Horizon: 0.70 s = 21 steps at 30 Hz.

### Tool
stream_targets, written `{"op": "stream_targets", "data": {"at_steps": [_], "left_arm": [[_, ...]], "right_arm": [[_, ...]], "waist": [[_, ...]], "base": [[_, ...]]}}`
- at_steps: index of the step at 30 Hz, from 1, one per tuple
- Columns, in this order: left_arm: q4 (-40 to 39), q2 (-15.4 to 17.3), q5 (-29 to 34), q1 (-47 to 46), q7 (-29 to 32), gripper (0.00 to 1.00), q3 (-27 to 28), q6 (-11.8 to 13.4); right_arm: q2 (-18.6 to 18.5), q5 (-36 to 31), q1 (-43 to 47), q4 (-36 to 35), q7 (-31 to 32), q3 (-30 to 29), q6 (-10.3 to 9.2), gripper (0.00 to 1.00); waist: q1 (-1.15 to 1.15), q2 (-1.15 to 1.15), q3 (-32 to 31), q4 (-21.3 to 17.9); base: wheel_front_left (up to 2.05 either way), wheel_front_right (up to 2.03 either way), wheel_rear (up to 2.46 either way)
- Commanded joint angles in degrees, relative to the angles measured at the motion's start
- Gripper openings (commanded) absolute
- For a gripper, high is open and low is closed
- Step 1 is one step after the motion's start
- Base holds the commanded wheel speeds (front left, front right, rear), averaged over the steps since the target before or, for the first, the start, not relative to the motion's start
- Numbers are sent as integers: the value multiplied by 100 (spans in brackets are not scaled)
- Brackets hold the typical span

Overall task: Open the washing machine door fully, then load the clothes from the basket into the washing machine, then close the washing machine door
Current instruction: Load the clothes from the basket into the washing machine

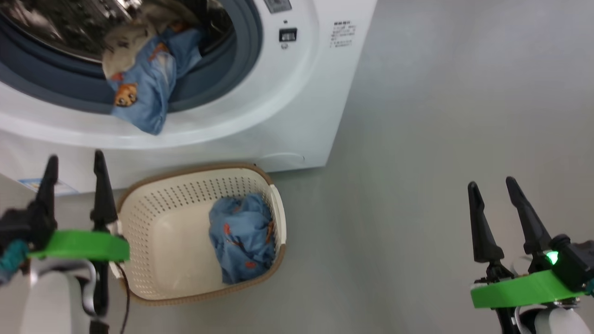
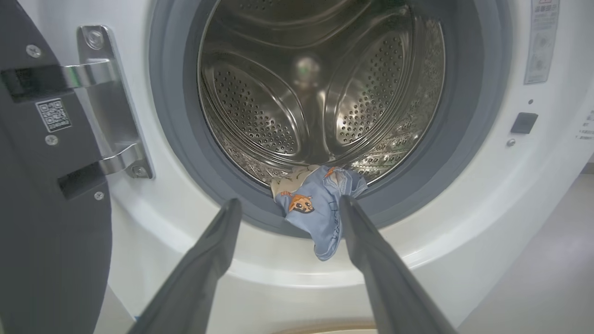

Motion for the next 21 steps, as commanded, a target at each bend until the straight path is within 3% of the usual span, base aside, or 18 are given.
{"op": "stream_targets", "data": {"at_steps": [1,11,21], "left_arm": [[134,236,31,-399,-30,100,171,-19],[1636,615,78,-1698,-30,100,112,-56],[2470,863,-15,-2408,-30,100,144,-74]], "right_arm": [[-34,4,-229,-126,-45,160,25,100],[71,46,-605,-90,-45,340,25,100],[119,76,-783,-100,-45,396,25,100]], "waist": [[-1,0,491,-235],[-1,0,969,-548],[-1,0,1239,-798]], "base": [[0,0,0],[0,0,0],[0,0,0]]}}
